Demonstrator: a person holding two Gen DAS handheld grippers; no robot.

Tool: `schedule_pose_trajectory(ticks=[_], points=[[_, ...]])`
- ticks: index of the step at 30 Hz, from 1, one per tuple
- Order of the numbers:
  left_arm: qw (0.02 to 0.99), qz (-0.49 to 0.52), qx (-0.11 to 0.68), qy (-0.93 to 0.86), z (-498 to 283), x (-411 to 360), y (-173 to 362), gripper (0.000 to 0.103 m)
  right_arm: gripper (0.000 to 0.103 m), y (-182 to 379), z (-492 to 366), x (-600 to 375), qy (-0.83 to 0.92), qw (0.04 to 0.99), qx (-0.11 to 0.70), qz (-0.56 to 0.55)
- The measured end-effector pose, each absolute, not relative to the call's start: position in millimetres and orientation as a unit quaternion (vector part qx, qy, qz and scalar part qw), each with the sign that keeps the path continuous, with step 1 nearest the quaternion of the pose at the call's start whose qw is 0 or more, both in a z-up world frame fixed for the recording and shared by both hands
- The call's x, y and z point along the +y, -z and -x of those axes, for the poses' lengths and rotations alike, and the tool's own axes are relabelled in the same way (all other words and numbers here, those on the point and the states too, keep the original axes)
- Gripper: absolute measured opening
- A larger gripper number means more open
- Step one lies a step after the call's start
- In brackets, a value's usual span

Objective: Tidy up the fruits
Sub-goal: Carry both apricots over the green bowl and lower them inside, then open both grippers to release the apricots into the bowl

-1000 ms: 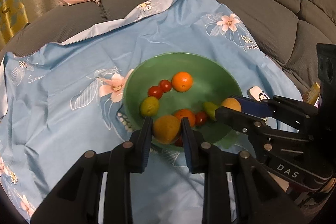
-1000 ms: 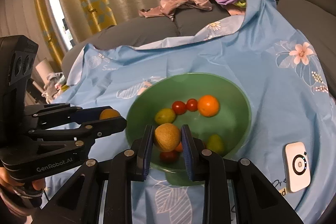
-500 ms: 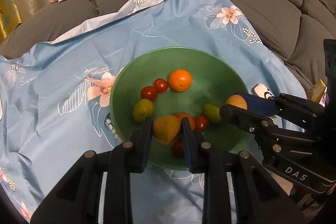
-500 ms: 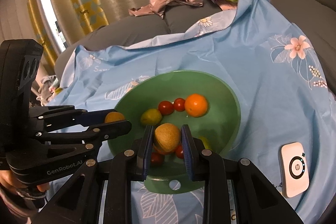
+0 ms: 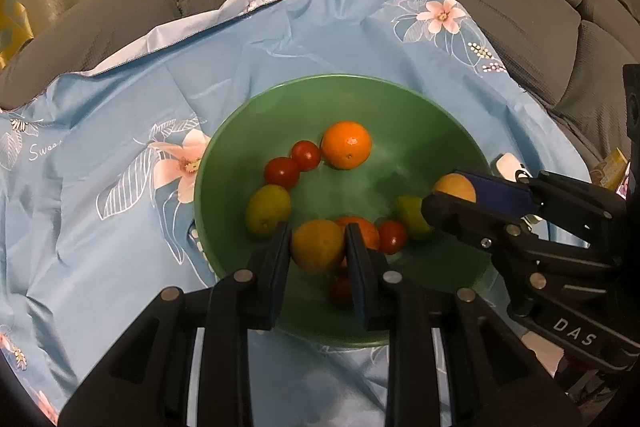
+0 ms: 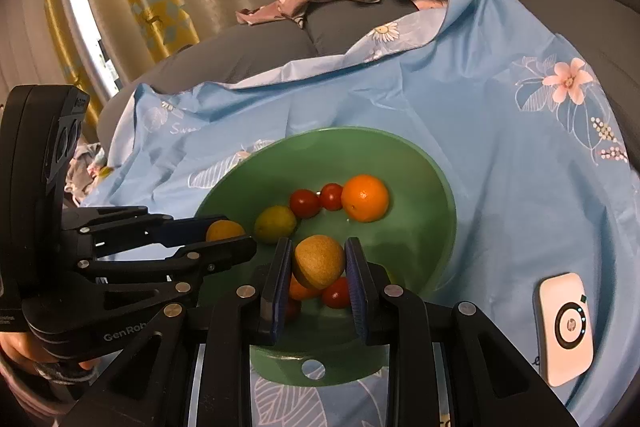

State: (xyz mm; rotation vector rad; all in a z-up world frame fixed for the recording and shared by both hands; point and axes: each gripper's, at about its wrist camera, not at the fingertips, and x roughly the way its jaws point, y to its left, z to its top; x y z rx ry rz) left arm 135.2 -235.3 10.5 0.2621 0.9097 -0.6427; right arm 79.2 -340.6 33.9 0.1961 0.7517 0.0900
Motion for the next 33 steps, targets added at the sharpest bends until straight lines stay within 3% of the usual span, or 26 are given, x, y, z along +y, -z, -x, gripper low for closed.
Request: schedule_pose_trajectory(ticks=[22, 23, 25, 33], points=[[0.834, -0.136, 0.448, 0.292, -144, -238, 2, 0.027, 0.028, -25, -88, -340, -0.036, 0.914, 0.394, -0.090], [0.834, -0.136, 0.449, 0.291, -144, -238, 2, 0.029, 0.028, -25, -88, -340, -0.035, 0.913, 0.397, -0.090], [0.836, -0.136, 0.448, 0.286, -144, -238, 0, 0.059, 0.028, -25, -89, -340, -0.029, 0.910, 0.405, -0.087], [0.853, -0.144, 0.426, 0.264, -134, -227, -34, 0.091, 0.031, -49, -80, -343, -0.004, 0.912, 0.403, -0.080]])
